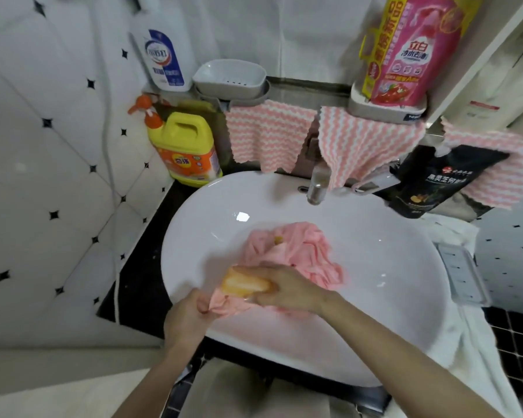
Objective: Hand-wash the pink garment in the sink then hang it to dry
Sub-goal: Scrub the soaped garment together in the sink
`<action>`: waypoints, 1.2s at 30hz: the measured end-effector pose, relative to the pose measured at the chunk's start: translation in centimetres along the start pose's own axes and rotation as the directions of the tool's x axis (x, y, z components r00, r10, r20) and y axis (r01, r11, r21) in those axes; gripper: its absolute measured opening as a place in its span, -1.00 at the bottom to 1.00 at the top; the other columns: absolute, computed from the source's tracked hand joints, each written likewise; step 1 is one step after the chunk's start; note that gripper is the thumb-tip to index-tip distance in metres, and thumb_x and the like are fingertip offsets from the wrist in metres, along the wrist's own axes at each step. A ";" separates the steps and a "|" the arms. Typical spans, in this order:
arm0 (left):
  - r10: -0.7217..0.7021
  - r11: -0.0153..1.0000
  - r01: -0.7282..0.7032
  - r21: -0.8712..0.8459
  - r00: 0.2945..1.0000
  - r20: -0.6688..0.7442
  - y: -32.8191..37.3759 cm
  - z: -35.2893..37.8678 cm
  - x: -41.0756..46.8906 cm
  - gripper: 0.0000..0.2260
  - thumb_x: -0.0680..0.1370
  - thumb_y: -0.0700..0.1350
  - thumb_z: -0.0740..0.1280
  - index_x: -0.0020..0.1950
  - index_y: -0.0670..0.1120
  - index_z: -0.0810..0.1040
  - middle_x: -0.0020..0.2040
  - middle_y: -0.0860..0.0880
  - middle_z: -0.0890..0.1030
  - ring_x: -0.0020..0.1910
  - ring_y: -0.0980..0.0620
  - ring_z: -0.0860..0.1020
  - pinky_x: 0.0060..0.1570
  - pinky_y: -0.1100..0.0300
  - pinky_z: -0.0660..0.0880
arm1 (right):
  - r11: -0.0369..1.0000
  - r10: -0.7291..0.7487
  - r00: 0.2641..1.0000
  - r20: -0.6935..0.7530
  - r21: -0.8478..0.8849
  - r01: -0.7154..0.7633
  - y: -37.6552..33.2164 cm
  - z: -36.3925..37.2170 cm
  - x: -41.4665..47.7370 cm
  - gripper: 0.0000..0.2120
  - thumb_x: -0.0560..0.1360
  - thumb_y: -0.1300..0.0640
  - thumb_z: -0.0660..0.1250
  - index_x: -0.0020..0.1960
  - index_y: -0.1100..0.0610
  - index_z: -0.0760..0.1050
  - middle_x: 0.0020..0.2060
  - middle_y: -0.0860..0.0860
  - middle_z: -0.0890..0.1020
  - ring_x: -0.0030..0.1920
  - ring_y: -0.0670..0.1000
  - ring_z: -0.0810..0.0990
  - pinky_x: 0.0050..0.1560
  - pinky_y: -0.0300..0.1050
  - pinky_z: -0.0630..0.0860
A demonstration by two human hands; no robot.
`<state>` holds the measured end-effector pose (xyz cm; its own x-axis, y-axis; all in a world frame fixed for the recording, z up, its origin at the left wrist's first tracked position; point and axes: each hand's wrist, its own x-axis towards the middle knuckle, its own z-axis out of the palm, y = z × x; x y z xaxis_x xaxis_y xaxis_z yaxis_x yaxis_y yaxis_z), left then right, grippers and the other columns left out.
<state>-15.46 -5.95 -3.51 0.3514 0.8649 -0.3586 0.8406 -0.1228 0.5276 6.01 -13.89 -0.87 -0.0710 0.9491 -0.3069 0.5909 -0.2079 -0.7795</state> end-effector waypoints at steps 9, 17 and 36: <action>-0.020 1.000 0.019 0.015 0.999 0.030 -0.3 0.0 -0.6 -0.69 0.42 -0.08 0.47 -0.36 0.15 0.38 -0.32 0.20 0.54 -0.20 0.14 0.54 -0.37 0.40 0.28 | 0.793 0.054 0.970 0.235 -0.601 0.101 3.3 2.7 6.3 -0.42 0.48 -0.19 0.29 0.46 -0.11 0.29 0.27 0.01 0.51 0.27 0.06 0.45 0.25 -0.11 0.32; -0.036 0.998 0.037 0.041 0.998 -0.046 -0.5 0.2 -0.5 -0.77 0.44 0.03 0.45 -0.16 0.03 0.40 -0.25 0.10 0.57 -0.23 0.09 0.50 -0.32 0.23 0.30 | 0.872 0.045 0.979 0.201 -0.486 0.059 -0.6 4.0 5.1 -0.49 0.52 -0.16 0.26 0.44 -0.09 0.32 0.32 -0.03 0.50 0.32 0.03 0.43 0.18 -0.12 0.32; -0.007 1.000 0.007 0.021 1.000 0.009 -1.5 -0.1 0.5 -0.79 0.41 0.07 0.47 -0.24 0.04 0.46 -0.32 0.13 0.56 -0.26 0.13 0.52 -0.33 0.27 0.33 | 0.437 0.690 0.631 -0.356 -0.489 -0.755 8.4 -7.4 -4.6 -0.63 0.52 -0.18 0.16 0.29 -0.15 0.45 0.14 -0.04 0.58 0.15 0.03 0.56 -0.04 -0.18 0.39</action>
<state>-16.62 -5.33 -4.43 0.3490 0.8615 -0.3689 0.8514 -0.1270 0.5088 17.22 -18.29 -1.92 0.6490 0.5394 -0.5365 0.7051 -0.6913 0.1579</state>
